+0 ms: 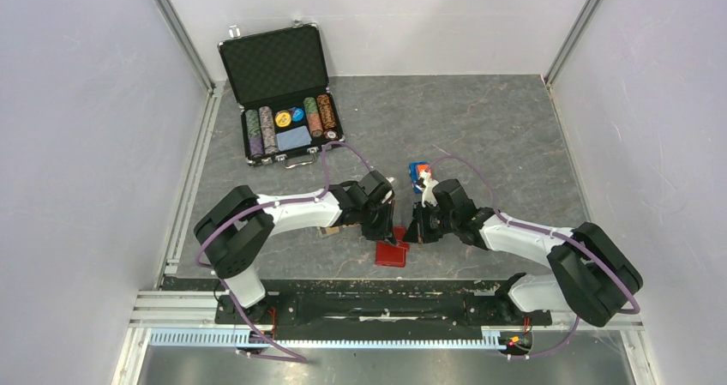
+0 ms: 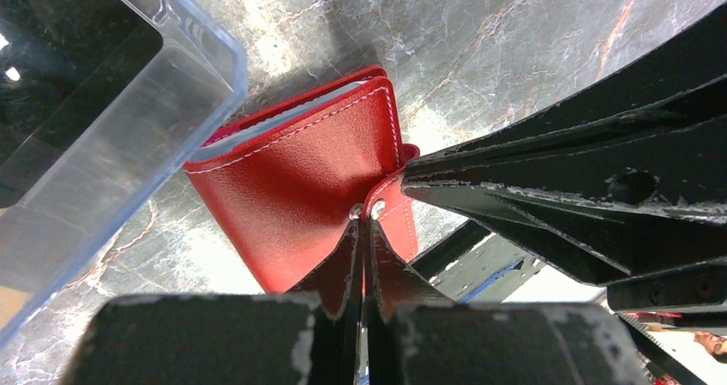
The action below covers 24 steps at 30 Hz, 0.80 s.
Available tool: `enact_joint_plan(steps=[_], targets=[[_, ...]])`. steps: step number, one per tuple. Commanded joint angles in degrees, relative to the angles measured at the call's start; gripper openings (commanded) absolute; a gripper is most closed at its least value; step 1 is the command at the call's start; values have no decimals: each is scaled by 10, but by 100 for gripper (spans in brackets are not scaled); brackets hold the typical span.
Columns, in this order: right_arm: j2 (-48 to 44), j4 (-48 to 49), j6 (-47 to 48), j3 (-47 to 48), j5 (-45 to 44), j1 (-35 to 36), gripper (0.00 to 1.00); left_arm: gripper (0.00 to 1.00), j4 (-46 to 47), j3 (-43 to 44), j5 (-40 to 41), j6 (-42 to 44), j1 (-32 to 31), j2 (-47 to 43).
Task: Put the credit cards into the card holder
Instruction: Close the card holder at the center of the board.
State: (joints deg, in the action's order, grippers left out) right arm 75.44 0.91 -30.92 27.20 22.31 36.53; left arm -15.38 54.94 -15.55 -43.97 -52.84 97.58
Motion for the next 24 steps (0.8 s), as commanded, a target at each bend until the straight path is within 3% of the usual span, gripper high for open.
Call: enact_joint_plan(steps=[1,24], targets=[[-5,29,-2,6,13,3,2,2,-15,34,4,0,-1,-8],[25,87,-21,-18,43,14,1,2,-58,47,28,4,-3,17]])
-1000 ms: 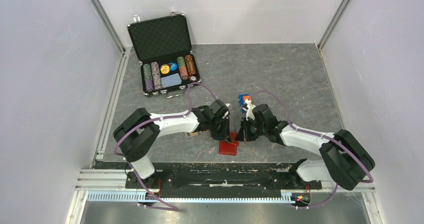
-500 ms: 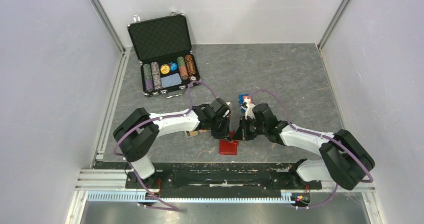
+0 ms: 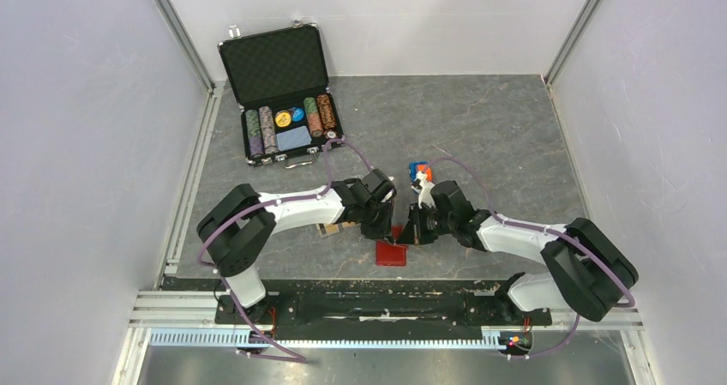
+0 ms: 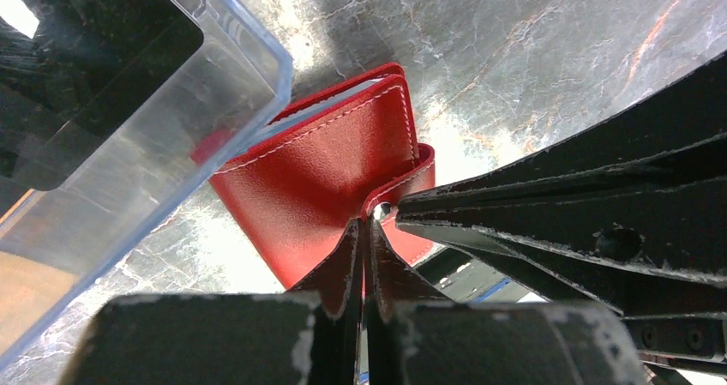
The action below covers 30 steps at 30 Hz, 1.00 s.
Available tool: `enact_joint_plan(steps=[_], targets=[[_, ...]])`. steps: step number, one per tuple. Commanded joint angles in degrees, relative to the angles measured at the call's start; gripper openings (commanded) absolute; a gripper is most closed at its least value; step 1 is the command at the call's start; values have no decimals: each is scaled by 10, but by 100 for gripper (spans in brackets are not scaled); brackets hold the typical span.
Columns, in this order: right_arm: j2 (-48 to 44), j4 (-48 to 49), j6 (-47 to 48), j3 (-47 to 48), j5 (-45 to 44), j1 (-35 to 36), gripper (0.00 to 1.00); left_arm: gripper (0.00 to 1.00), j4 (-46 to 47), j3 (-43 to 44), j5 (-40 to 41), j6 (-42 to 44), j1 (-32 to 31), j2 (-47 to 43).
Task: Put the credit cards into the card holder
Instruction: Close the card holder at the center of the board.
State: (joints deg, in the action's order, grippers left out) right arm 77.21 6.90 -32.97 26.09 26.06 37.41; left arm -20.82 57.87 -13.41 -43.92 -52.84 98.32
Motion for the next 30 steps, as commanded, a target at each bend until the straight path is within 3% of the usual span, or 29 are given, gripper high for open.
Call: enact_joint_plan(steps=[1,19,30], targets=[[10,28,-2,-7,5,6,1,2,-4,17,8,3,-4,10],[41,-4,4,-2,-25,23,0,2,-4,8,9,-3,-16,36],[-2,-7,3,26,-37,27,0,2,0,26,23,-4,-18,-8]])
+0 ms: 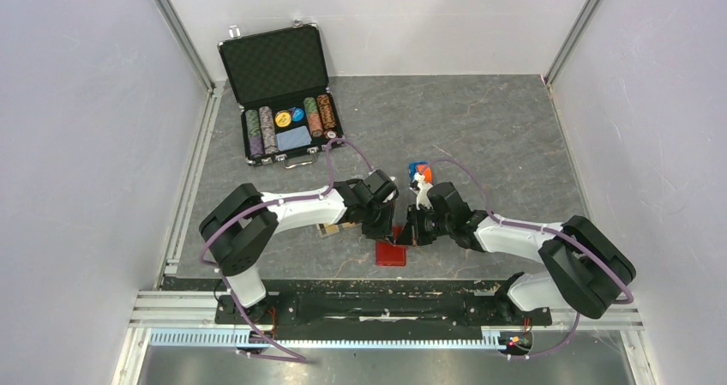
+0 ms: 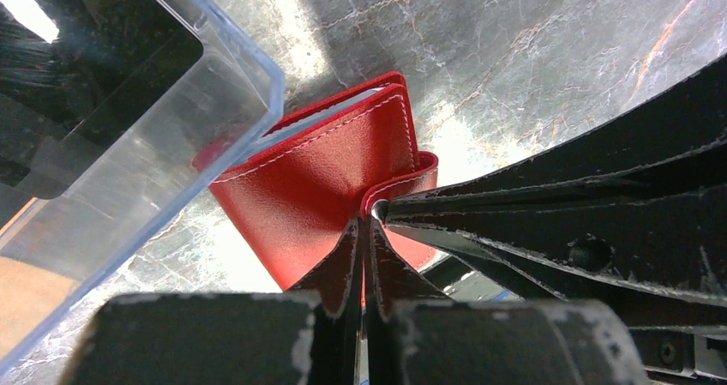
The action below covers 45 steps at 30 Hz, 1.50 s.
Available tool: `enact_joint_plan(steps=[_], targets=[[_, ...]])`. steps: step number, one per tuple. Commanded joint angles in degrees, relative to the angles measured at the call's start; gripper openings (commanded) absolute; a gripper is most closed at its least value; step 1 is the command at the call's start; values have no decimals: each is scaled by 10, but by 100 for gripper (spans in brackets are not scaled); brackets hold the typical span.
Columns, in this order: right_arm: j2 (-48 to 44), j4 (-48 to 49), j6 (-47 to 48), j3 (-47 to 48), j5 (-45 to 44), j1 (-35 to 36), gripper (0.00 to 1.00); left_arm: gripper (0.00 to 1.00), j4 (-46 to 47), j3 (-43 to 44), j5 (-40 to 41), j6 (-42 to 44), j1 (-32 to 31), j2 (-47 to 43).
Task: Put the credit cards into the card holder
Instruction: Close the card holder at the center of the board.
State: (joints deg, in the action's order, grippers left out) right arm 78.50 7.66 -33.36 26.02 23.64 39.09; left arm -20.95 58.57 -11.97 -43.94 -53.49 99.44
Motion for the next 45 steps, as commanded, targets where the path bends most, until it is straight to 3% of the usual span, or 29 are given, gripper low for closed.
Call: enact_joint_plan(steps=[1,16,45], targets=[[-17,-16,7,30,-13,10,0,2,0,21,9,-3,-12,-21],[-11,-13,7,23,-11,9,0,2,-16,12,14,-3,-12,-41],[54,-55,14,31,-28,11,0,2,8,-33,5,-30,-16,23]])
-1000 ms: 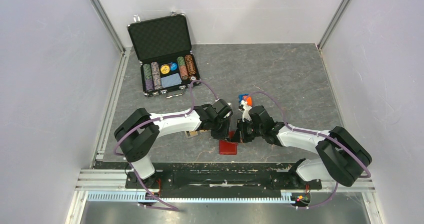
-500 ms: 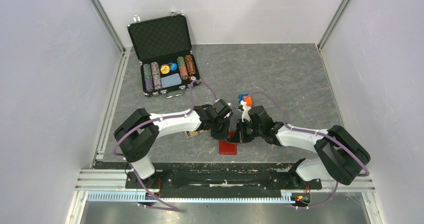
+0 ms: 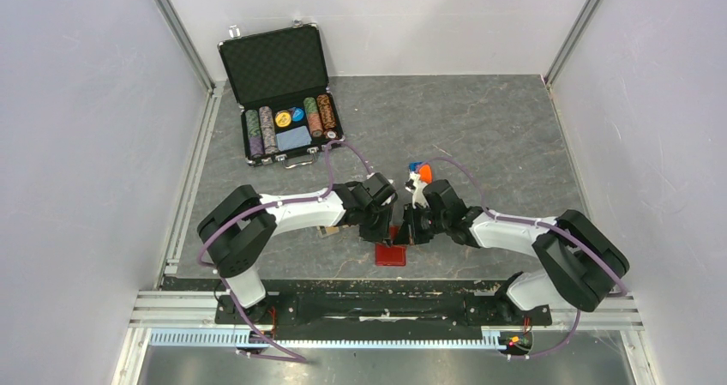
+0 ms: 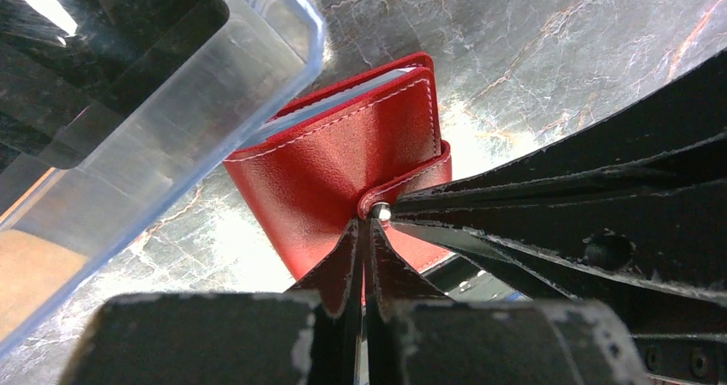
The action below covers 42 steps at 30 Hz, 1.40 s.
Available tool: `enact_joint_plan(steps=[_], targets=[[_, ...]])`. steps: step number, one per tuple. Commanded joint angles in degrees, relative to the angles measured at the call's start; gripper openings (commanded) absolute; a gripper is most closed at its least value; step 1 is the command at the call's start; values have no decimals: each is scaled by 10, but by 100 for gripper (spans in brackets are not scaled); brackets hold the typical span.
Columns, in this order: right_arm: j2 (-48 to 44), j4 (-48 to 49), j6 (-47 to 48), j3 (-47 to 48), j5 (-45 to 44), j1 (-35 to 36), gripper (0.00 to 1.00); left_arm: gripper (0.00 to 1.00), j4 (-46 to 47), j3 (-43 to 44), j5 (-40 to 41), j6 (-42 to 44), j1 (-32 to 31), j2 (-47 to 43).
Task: Put the credit cards into the card holder
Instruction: Close the card holder at the center of the board.
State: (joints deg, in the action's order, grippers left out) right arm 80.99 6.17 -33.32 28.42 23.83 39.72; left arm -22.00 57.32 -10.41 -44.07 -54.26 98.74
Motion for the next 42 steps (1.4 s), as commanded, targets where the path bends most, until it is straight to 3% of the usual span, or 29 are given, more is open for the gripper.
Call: enact_joint_plan(steps=[1,6,12,20,42], targets=[[30,-47,15,7,-32,5,0,2,19,-20,-11,-29,-9,32],[28,-77,25,2,-42,12,0,2,24,-17,-11,-29,-10,37],[-12,-16,12,-9,-17,11,0,2,19,1,-5,-23,-12,12],[-61,-12,8,21,-36,11,0,2,8,15,15,-22,-12,-32],[-54,-31,19,8,-38,11,0,2,-10,30,29,-19,-24,-17]])
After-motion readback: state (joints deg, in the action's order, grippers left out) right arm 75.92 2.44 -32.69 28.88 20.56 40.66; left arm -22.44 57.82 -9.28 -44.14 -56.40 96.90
